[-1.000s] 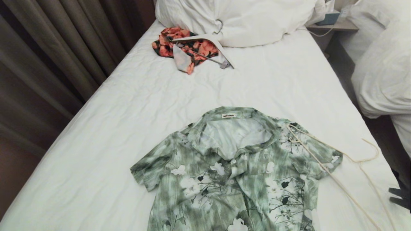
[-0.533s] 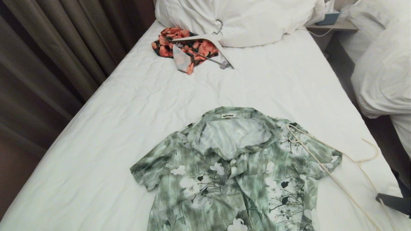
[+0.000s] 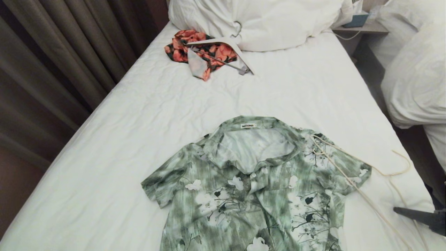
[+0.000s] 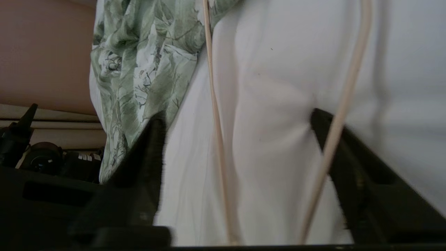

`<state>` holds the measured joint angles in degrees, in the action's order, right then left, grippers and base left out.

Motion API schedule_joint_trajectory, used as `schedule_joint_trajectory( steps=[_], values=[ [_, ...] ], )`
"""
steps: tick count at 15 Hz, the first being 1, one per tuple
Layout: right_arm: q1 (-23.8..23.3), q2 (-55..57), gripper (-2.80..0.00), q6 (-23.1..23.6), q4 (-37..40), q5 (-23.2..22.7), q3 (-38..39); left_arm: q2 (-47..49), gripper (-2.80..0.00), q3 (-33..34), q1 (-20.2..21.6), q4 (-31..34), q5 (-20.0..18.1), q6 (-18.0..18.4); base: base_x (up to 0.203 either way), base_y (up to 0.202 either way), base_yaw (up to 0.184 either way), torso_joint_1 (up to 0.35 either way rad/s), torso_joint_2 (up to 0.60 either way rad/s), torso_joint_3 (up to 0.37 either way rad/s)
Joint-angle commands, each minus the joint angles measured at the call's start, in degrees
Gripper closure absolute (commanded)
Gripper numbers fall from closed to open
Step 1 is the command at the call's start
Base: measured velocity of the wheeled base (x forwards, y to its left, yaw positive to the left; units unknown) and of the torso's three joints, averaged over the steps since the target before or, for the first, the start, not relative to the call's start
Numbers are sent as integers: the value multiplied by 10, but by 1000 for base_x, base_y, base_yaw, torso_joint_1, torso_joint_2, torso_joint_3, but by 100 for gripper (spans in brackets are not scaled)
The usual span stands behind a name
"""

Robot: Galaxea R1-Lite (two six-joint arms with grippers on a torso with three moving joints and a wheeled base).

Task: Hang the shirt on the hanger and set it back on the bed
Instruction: Lift the shirt and hanger

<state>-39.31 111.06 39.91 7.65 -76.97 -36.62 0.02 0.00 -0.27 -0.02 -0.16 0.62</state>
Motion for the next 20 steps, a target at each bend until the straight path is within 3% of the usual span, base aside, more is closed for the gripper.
schedule_joint_trajectory(
  steps=[1, 13, 17, 20],
  values=[
    [1, 1, 0, 2, -8, -13, 5, 0, 0, 0, 0, 0, 0, 0, 0, 0, 0, 0, 0, 0],
    [-6, -126, 0, 14, -19, -14, 4, 0, 0, 0, 0, 0, 0, 0, 0, 0, 0, 0, 0, 0],
    [1, -197, 0, 24, -106, 5, -8, 0, 0, 0, 0, -1, 0, 0, 0, 0, 0, 0, 0, 0],
    [33, -235, 0, 29, -120, 10, -17, 1, 0, 0, 0, 0, 0, 0, 0, 0, 0, 0, 0, 0]
  ],
)
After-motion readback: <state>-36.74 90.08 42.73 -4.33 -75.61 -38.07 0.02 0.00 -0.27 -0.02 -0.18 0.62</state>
